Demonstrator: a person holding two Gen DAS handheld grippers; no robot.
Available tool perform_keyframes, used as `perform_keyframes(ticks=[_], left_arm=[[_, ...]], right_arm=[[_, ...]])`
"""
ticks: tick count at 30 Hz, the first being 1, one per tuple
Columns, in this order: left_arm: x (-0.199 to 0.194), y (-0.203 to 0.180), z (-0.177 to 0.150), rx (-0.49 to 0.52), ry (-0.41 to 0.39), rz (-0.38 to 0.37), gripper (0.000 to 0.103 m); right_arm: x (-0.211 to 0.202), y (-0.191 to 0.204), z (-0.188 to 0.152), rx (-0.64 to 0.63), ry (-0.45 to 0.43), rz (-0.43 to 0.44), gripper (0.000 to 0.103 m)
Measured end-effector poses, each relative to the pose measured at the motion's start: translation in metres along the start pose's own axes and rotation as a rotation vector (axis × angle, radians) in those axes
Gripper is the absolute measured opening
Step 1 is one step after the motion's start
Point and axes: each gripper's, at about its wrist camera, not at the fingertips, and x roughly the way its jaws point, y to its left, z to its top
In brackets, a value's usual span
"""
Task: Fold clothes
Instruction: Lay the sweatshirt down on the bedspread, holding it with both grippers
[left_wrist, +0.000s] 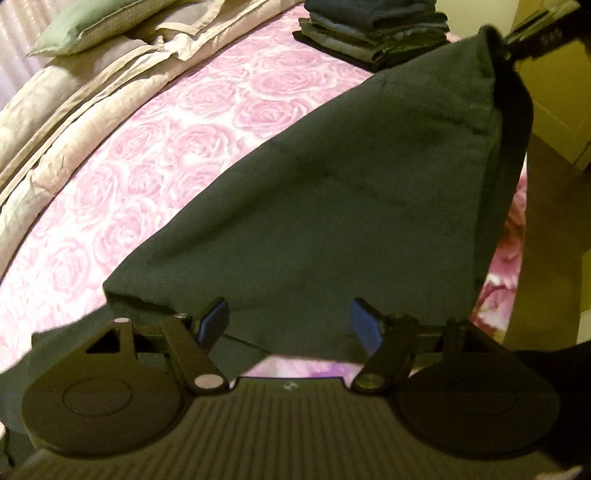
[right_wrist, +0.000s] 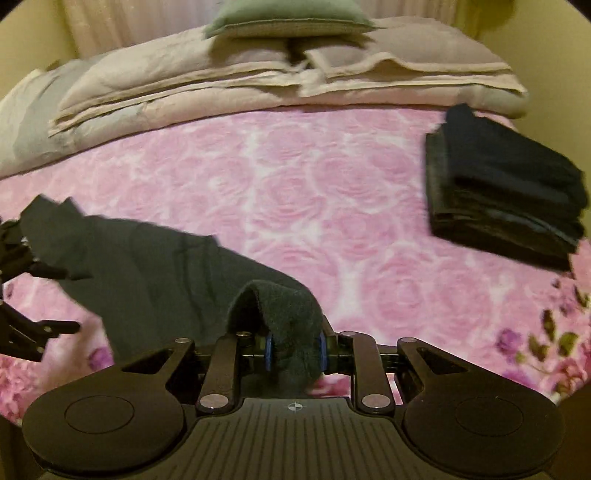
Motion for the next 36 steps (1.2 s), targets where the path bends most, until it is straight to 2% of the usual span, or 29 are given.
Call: perform_keyframes(ticks=[1,5,7,9,11,12,13,14,15,17,19,22,24,25,26,29,32,33,34,36], left_arm=[[0.002,0.005,-0.002,0.019,0.005,0.013,0.069],[0.01,0.032,-0.02,0.1,0.047,0.091,0.07],[0.015,0.049,-0.034,0.15,0.078,0.147,0.07],[0.021,0.066,-0.048,0.186,0.105,0.198,0.072],[0.028,0.087,-0.061,0.173,0.122,0.219,0.072],[0.032,0.097,-0.068,0.164,0.131,0.228,0.072],[0.036,0.105,-0.073,0.154,0.129,0.227,0.072],[0.041,0.113,-0.077,0.144,0.126,0.223,0.072],[0.045,0.122,-0.081,0.133,0.122,0.22,0.072],[0.054,0.129,-0.086,0.131,0.112,0.203,0.071],[0.064,0.134,-0.09,0.139,0.103,0.162,0.069],[0.074,0.132,-0.093,0.167,0.087,0.124,0.05],[0.078,0.13,-0.096,0.2,0.085,0.091,0.015],[0.08,0.13,-0.097,0.219,0.088,0.083,0.007],[0.078,0.129,-0.098,0.231,0.08,0.076,0.003],[0.064,0.131,-0.098,0.256,0.036,0.066,0.002],[0.039,0.144,-0.091,0.26,-0.03,0.09,0.002],[0.028,0.15,-0.087,0.266,-0.048,0.1,0.002],[0.017,0.154,-0.085,0.276,-0.063,0.112,0.002],[-0.004,0.161,-0.078,0.303,-0.08,0.139,0.002]], right_arm=[[0.0,-0.007,-0.004,0.019,-0.013,-0.026,0.005],[-0.005,-0.031,-0.022,0.085,-0.006,-0.099,0.005],[-0.002,-0.032,-0.029,0.104,0.015,-0.101,0.005],[0.0,-0.022,-0.033,0.092,0.028,-0.116,0.005],[0.006,-0.007,-0.038,0.063,0.059,-0.15,0.006],[0.009,-0.001,-0.041,0.074,0.072,-0.161,0.018],[0.012,0.005,-0.046,0.098,0.085,-0.175,0.048],[0.016,0.009,-0.051,0.128,0.093,-0.189,0.069],[0.017,0.012,-0.059,0.171,0.096,-0.187,0.081],[0.022,0.023,-0.076,0.256,0.115,-0.129,0.081],[0.031,0.041,-0.096,0.33,0.131,-0.026,0.081],[0.052,0.083,-0.126,0.355,0.159,0.118,0.081],[0.066,0.119,-0.139,0.275,0.17,0.125,0.081],[0.071,0.135,-0.143,0.225,0.164,0.106,0.081],[0.074,0.147,-0.145,0.19,0.152,0.096,0.081],[0.08,0.178,-0.152,0.094,0.14,0.048,0.081],[0.091,0.175,-0.162,0.188,0.137,0.093,0.081],[0.094,0.166,-0.164,0.267,0.136,0.128,0.064],[0.097,0.155,-0.165,0.346,0.138,0.165,0.033],[0.096,0.131,-0.164,0.485,0.152,0.227,0.005]])
